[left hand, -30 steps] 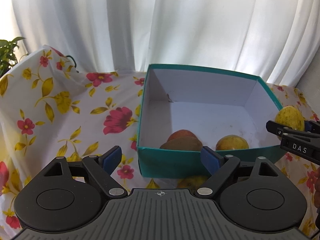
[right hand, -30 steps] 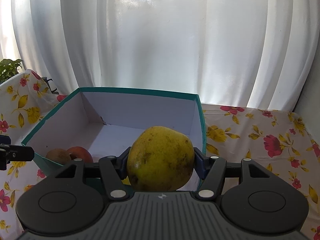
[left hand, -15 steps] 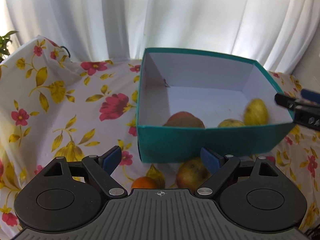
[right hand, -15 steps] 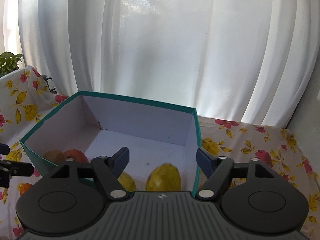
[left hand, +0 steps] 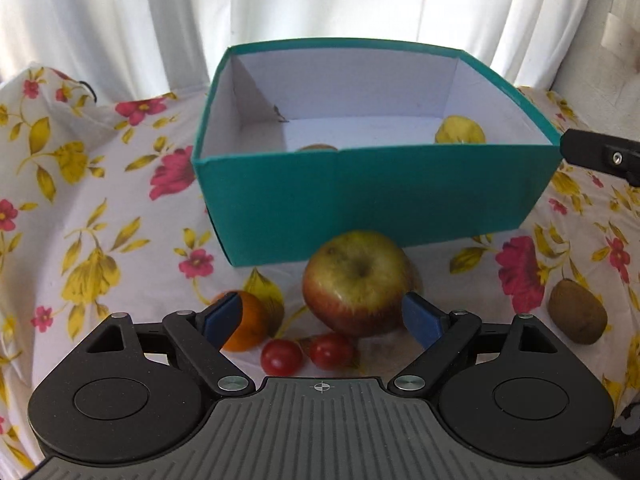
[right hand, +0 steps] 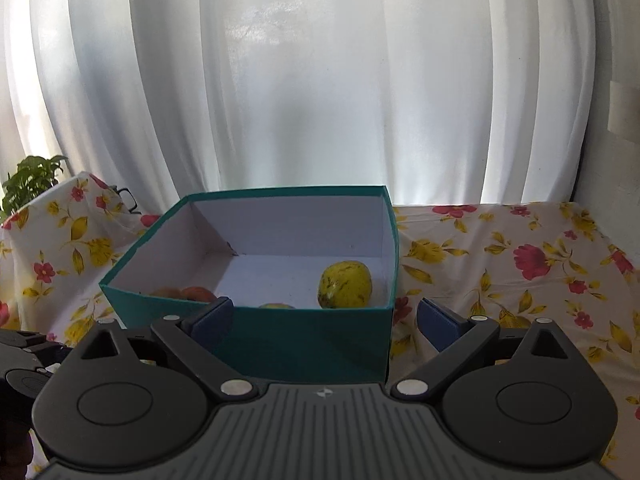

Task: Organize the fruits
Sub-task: 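Grasp the green-red apple with the left tool, then carry the green-red apple into the teal box with the left tool while the right tool grasps a cherry tomato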

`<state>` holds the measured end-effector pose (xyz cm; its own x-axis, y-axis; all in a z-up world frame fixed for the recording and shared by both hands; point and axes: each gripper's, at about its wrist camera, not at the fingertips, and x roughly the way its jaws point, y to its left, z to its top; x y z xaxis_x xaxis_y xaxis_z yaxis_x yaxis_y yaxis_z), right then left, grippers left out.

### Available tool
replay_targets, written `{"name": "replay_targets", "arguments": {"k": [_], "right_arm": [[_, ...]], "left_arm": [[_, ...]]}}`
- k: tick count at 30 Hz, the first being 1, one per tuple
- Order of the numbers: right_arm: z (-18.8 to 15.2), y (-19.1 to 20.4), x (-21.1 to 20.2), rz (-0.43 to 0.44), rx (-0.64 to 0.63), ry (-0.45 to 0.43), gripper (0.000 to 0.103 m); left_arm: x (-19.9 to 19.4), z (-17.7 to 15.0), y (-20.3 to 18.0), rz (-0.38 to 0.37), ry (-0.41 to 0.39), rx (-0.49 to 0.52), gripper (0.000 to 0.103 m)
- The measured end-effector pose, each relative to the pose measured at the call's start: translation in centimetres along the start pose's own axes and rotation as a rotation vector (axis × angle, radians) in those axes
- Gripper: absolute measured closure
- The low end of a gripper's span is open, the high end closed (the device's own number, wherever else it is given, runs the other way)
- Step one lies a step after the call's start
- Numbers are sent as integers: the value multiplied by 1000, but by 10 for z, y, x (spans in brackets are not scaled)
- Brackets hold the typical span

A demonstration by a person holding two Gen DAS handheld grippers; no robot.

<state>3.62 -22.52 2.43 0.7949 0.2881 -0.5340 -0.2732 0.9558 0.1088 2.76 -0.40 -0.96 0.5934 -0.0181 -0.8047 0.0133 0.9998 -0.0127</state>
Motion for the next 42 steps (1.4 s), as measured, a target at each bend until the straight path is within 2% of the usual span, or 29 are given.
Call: {"name": "replay_targets", "arguments": {"k": [11,16,19,25,28,32,37,42], "right_arm": [[-11,11,-5,22,-39,26,5],[-13,12,-6,21,-51,32,5],[-13,10,-5,19,-54,35,5],[-13,7,-3,8,-52,42,5],[-14,6,1,5,-48,55,5],[-17,9,2,2,-59,62,5],[-25,10,5,-11,-77,85,5],[-37,16,13,0,-100,134,11]], "left_arm": [[12,4,-16,5,-55,28,12],[29,8,-17,-10,-19,21,16],[41,11,-16,-39,23,2,24],[64,17,-13,-50,72,-27,24],[67,17,-16,-29,58,-9,24],[62,16,-11,-41,58,-23,25],[36,16,-3,-38,18,-38,25],[8,13,4,-36,-13,-64,24]]}}
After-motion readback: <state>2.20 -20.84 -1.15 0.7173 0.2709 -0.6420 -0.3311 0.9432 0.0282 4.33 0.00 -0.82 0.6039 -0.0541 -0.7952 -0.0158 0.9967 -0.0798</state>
